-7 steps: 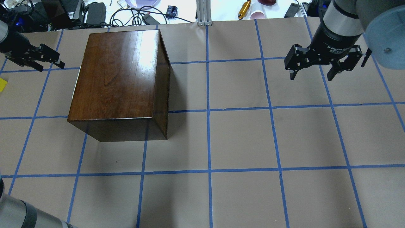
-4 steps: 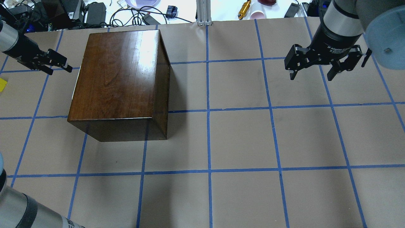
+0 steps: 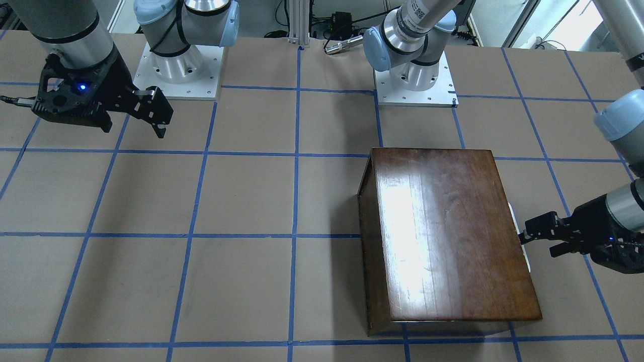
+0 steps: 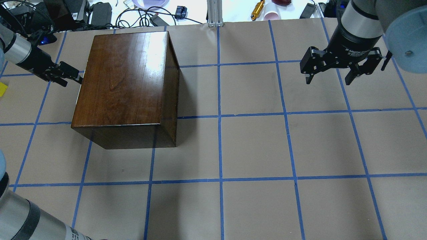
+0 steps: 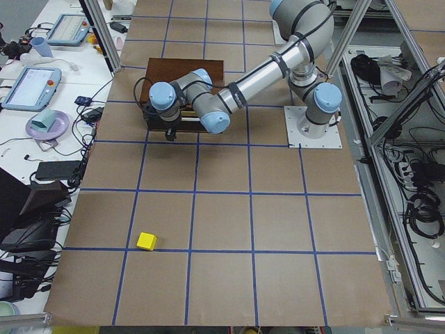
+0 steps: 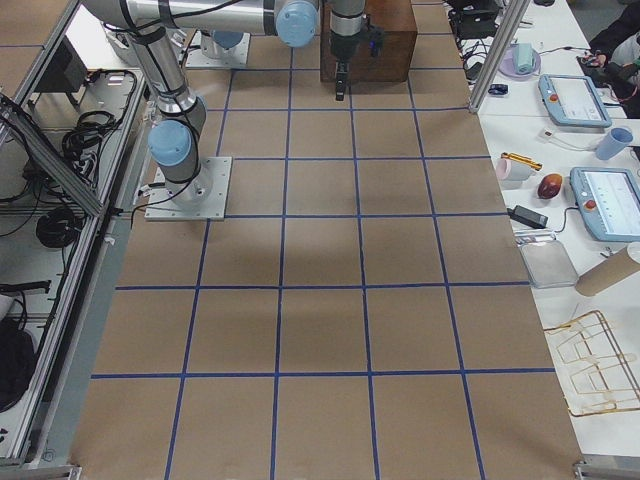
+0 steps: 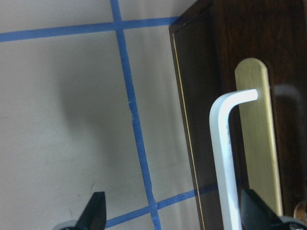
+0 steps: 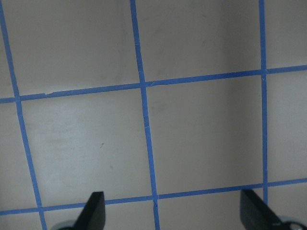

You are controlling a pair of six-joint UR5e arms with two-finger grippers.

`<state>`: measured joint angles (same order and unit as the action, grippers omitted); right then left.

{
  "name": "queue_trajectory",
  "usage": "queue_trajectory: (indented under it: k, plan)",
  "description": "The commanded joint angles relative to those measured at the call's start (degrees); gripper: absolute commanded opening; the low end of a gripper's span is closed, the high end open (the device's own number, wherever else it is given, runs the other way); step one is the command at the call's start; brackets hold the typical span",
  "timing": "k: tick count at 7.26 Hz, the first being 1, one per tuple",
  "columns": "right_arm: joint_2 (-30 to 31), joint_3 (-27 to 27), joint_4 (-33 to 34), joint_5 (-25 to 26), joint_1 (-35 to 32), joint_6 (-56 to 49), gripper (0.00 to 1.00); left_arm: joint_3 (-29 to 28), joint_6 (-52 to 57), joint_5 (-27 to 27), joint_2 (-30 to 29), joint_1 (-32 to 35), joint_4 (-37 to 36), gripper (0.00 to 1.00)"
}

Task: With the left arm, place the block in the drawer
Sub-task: 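Hook the left gripper onto the white drawer handle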

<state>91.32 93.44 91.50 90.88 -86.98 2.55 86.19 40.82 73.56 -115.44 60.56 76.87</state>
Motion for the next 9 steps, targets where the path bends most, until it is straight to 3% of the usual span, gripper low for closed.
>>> queue_trajectory:
  k: [1, 9]
  plan:
    - [0.0, -0.02, 0.0, 0.0, -0.03, 0.0, 1.0, 0.03, 0.05, -0.86, -0.4, 0.0, 0.03, 1.0]
    - [0.0, 0.07, 0.0, 0.0, -0.03, 0.0, 1.0, -0.24, 0.23, -0.35, -1.71, 0.0, -0.05, 1.0]
